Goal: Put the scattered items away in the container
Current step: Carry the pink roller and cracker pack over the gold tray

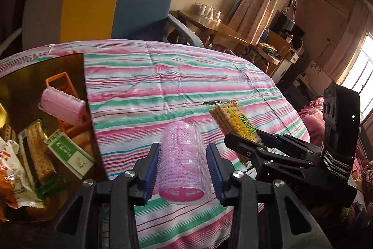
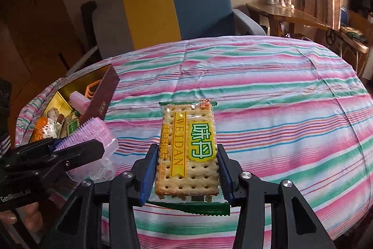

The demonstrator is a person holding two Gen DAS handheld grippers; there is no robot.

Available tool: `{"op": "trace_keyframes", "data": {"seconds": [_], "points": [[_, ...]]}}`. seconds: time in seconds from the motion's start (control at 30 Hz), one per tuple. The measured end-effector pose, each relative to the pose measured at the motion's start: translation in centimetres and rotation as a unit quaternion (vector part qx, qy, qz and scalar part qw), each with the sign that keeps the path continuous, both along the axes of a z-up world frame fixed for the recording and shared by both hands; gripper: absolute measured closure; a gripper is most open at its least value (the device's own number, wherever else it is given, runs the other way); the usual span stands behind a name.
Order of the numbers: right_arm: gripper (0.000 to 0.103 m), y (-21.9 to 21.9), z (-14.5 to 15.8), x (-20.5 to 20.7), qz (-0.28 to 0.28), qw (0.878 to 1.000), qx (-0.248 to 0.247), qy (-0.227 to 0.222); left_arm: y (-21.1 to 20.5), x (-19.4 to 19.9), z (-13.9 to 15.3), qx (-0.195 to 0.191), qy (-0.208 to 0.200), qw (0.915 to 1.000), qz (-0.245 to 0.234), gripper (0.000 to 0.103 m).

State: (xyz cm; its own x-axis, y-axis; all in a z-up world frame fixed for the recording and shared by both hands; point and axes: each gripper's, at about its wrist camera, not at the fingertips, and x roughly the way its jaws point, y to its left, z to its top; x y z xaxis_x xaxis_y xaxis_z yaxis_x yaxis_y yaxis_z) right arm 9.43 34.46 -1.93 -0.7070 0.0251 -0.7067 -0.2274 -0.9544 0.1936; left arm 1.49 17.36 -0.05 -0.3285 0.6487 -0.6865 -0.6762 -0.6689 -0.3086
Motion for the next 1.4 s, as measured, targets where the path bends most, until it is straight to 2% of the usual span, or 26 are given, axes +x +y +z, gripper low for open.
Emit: {"op": "trace_keyframes", "data": {"seconds": [0.2,0.4,0.6,0.77,0.9,1.1,1.4], "points": [[0.055,-4.4,2.3,-4.2,0.070,0.997,-0.006,0.027,-6.7,-2.7,2.1,0.014,0.026,0.9950,0.096,0.062],[0.055,-10.3,4.2,-8.3,0.150,0.988,-0.002,0.046,-14.2,-6.0,3.2,0.022,0.041,0.9786,0.200,0.063],[0.055,-15.8,3.9,-11.5,0.205,0.978,0.013,0.038,-18.4,-9.5,2.6,0.015,0.035,0.9669,0.252,0.063],[0.055,-18.5,2.8,-12.8,0.230,0.973,0.027,0.020,-20.5,-10.6,1.7,0.014,0.027,0.9624,0.270,0.063],[0.055,-19.8,1.5,-13.2,0.242,0.969,0.040,0.004,-20.7,-10.1,1.4,0.026,0.018,0.9634,0.266,0.063],[0.055,-19.8,0.2,-12.7,0.234,0.969,0.076,-0.010,-18.5,-10.7,1.2,0.042,0.000,0.9691,0.243,0.063],[0.055,-19.1,-1.3,-12.7,0.238,0.969,0.061,-0.031,-14.3,-12.6,-0.8,0.005,-0.023,0.9742,0.224,0.062]]}}
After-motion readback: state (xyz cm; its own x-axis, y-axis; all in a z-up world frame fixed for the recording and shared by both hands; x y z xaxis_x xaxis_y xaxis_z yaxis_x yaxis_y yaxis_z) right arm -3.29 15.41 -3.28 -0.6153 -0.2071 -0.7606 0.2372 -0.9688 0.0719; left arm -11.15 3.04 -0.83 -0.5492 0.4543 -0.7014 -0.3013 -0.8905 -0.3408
